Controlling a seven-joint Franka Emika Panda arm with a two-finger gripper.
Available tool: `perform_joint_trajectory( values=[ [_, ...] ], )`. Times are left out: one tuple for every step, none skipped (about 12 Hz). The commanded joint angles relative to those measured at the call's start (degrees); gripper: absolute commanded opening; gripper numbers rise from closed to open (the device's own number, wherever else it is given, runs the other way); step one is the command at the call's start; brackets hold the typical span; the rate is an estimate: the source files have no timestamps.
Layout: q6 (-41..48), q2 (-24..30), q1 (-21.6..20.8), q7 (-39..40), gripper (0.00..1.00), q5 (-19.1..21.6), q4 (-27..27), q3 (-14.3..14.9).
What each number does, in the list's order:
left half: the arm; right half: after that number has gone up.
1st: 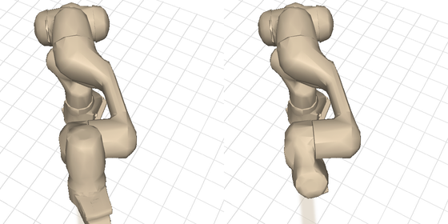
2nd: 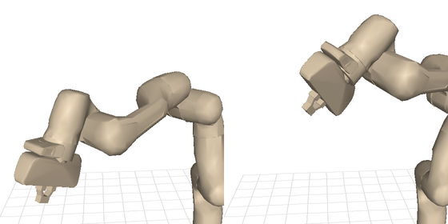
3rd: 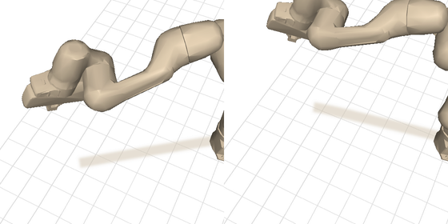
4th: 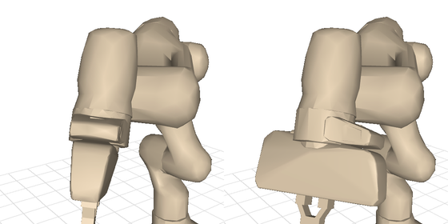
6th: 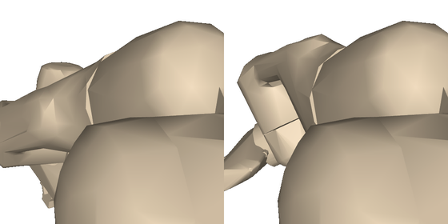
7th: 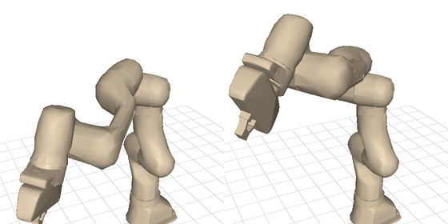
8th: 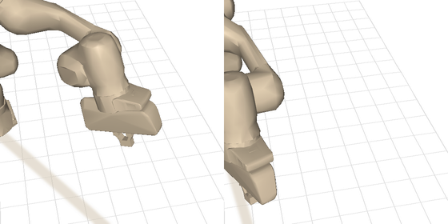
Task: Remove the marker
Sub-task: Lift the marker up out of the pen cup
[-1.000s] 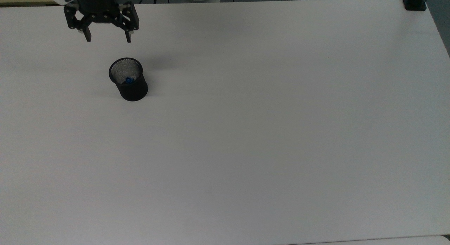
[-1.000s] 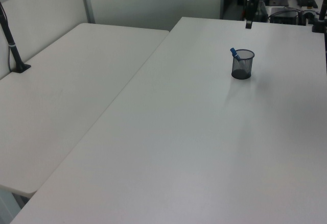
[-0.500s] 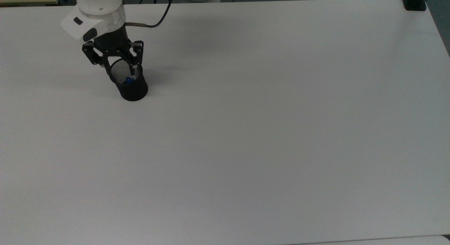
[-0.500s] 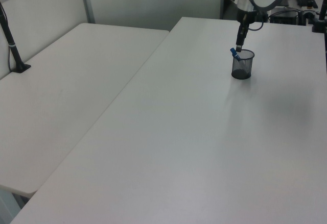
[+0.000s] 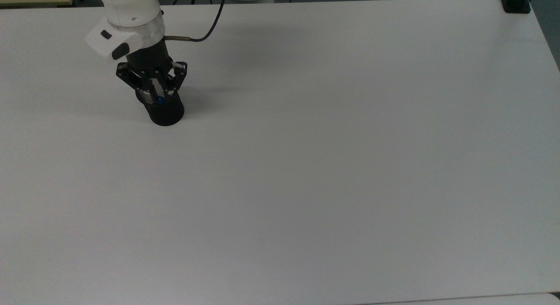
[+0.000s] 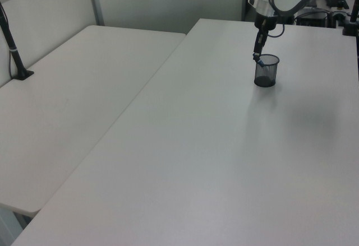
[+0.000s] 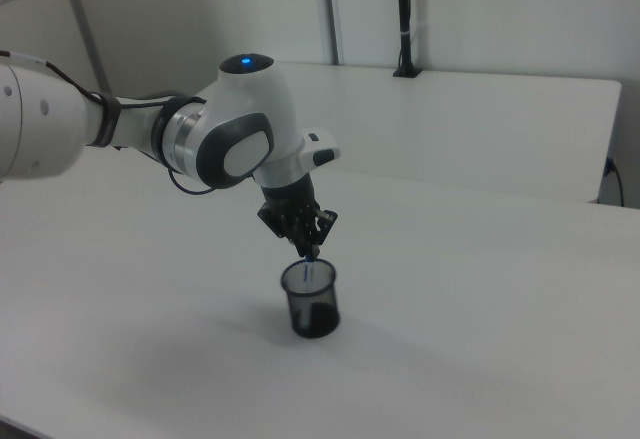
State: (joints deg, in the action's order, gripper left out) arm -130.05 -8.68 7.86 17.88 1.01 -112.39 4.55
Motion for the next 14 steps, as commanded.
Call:
perform_joint_trajectory(
  values=[
    [-1.17, -0.03, -0.56, 0.92, 0.06, 1.8, -0.02, 0.37],
    [-1.08, 0.15, -0.56, 1.01, 0.04, 1.8, -0.02, 0.37],
    [-0.56, 0.5, -0.48, 1.1, 0.03, 1.8, 0.5, 0.37],
    [0.66, 0.94, -0.3, 1.19, 0.03, 1.8, 1.29, 0.37],
    [3.28, 2.25, -0.04, 1.1, 0.03, 1.8, 3.04, 0.28],
    [8.1, 3.65, 0.14, 1.19, 0.03, 2.24, 5.84, 0.28],
    [13.19, 4.54, 0.23, 1.19, 0.03, 3.98, 9.52, 0.28],
    [17.59, 5.15, 0.14, 1.19, 0.03, 6.26, 13.21, 0.37],
    [22.07, 5.33, 0.14, 1.1, 0.03, 7.24, 16.64, 0.28],
    [26.99, 5.34, -0.04, 1.01, 0.03, 8.73, 20.25, 0.28],
    [30.78, 5.07, -0.56, 0.58, 0.03, 10.31, 22.02, 0.37],
    [32.13, 4.38, -2.3, -0.21, 0.03, 11.02, 21.78, 0.19],
    [32.14, 2.28, -5.11, -2.65, 0.03, 11.03, 21.08, 0.28],
    [31.53, 0.0, -6.96, -5.64, 0.04, 10.86, 20.81, 0.28]
  ],
)
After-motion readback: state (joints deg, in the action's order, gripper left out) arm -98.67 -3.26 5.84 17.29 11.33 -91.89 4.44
